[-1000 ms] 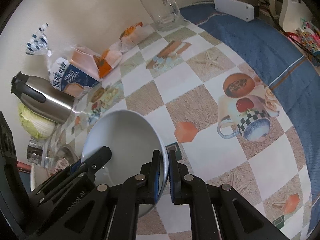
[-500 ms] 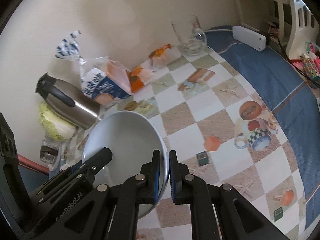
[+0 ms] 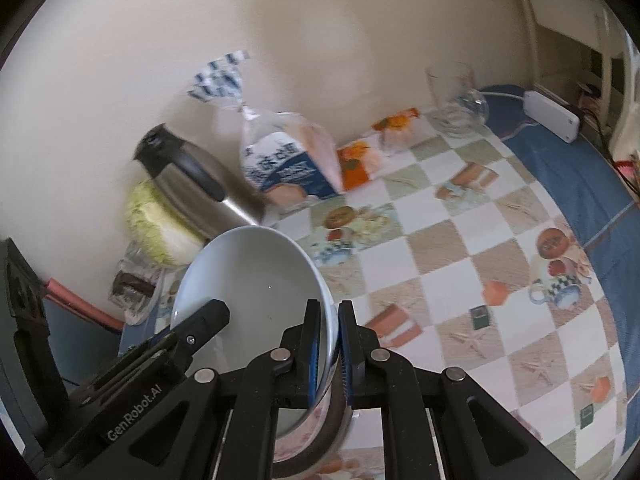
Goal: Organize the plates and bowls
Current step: 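Lift the white round bowl with both grippers and carry it over the steel basin, then lower the white round bowl onto the white square bowl with both grippers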
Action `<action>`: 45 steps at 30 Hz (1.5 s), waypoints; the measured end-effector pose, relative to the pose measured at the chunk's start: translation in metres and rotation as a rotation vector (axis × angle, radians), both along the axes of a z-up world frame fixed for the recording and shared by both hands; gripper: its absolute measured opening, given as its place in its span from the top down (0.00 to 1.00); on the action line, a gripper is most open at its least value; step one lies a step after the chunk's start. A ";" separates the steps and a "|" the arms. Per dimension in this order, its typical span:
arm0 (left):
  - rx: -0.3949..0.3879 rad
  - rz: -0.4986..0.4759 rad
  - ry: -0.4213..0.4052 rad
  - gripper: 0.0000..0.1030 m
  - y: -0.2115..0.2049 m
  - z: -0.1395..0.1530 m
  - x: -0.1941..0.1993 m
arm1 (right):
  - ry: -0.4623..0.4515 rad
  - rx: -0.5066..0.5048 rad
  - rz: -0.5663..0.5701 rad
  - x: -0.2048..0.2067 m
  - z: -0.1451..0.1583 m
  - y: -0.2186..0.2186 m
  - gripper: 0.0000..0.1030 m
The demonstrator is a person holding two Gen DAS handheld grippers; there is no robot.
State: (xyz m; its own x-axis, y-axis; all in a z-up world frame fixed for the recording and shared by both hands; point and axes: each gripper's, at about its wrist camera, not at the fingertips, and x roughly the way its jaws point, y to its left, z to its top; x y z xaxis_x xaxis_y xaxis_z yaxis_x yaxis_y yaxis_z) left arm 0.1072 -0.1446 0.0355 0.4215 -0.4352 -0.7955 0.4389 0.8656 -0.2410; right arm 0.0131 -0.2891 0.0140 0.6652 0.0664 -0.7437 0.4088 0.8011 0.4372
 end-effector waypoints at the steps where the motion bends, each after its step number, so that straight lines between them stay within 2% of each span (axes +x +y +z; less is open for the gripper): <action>1: -0.003 0.014 -0.003 0.82 0.008 0.001 0.000 | -0.004 -0.006 0.007 0.001 0.002 0.005 0.89; 8: -0.031 0.071 -0.004 0.82 0.048 0.008 0.005 | -0.029 -0.032 0.071 0.012 0.015 0.045 0.88; 22: -0.043 0.159 0.032 0.82 0.102 0.002 0.015 | -0.022 -0.028 0.166 0.036 0.011 0.097 0.88; 31: -0.043 0.167 0.068 0.82 0.110 -0.008 0.017 | 0.011 -0.058 0.190 0.043 0.004 0.112 0.88; 45: -0.025 0.139 0.105 0.82 0.101 -0.018 0.019 | 0.044 -0.078 0.177 0.044 -0.005 0.107 0.88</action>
State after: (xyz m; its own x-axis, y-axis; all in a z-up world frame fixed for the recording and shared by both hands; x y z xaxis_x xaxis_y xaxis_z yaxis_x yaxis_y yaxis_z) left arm 0.1262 -0.0435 0.0173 0.3946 -0.3983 -0.8280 0.2866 0.9095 -0.3009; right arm 0.0574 -0.1823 0.0094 0.6150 0.1202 -0.7793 0.2758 0.8931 0.3554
